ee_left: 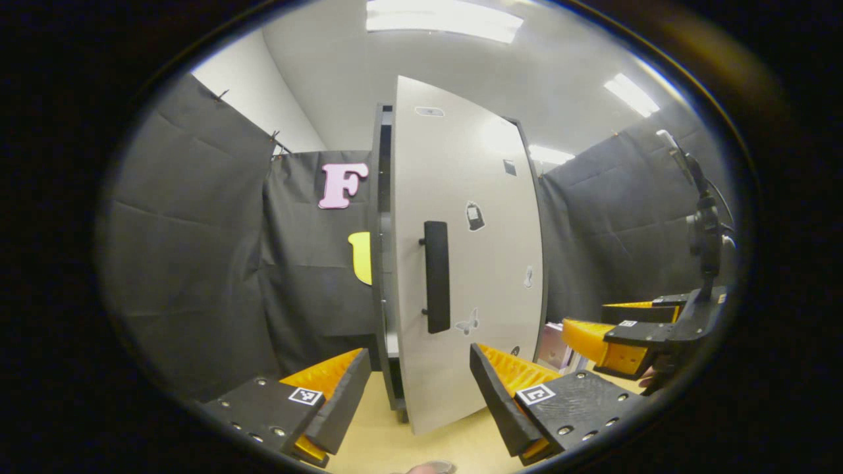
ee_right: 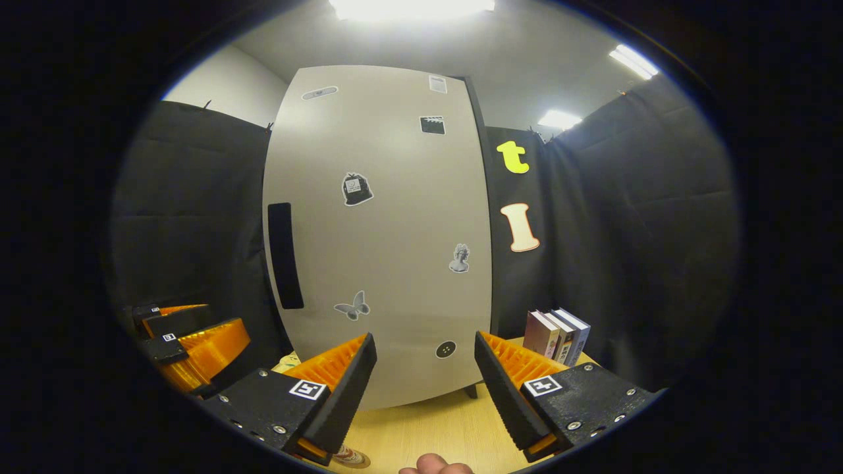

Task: Open the cabinet door with the right hand, grasp the bottle in the cabinet with the left hand and place it on the coaster, then close the cabinet door with the right hand.

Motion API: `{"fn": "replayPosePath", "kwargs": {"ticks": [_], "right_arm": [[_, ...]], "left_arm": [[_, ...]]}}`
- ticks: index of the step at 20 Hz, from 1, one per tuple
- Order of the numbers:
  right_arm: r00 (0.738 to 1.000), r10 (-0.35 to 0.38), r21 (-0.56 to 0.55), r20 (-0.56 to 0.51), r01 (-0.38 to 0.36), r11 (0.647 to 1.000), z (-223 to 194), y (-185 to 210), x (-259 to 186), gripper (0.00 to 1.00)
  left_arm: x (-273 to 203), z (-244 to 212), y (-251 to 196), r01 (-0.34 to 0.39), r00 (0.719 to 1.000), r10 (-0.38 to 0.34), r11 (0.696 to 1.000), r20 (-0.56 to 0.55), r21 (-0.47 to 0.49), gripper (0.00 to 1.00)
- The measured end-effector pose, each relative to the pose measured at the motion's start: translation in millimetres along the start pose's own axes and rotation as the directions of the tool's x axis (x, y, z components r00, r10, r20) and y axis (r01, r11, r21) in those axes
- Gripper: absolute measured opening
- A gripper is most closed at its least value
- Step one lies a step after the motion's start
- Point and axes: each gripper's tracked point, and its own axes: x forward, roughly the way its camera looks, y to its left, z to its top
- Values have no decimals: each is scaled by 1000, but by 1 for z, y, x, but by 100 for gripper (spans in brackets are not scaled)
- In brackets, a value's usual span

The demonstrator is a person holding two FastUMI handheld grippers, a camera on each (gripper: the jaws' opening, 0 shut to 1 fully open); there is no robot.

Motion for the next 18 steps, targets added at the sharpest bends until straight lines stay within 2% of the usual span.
{"fn": "replayPosePath", "kwargs": {"ticks": [6,7,8,10,11,12,18], "right_arm": [[1000,13,24,-5,-13,1000,3,-5,14,93],[1000,5,28,-4,-5,1000,3,-8,14,89],[1000,3,32,-8,-3,999,2,-9,14,93],[1000,4,36,-18,-4,999,-1,-9,16,93],[1000,5,30,-22,-4,1000,-1,-9,17,89],[1000,5,22,-23,-5,1000,-3,-9,18,93],[1000,23,-1,-17,-23,1000,-2,-1,22,93]], "left_arm": [[9,10,-11,-6,1000,6,1000,16,1,89],[10,10,-10,-7,1000,7,1000,17,-5,89],[12,8,-8,-15,1000,15,1000,11,-4,92],[14,8,-7,-23,1000,23,1000,9,-6,89],[15,8,-7,-24,1000,24,1000,9,-5,89],[15,7,-6,-21,1000,21,1000,6,-3,89],[21,6,-4,-17,1000,17,1000,5,-9,89]]}}
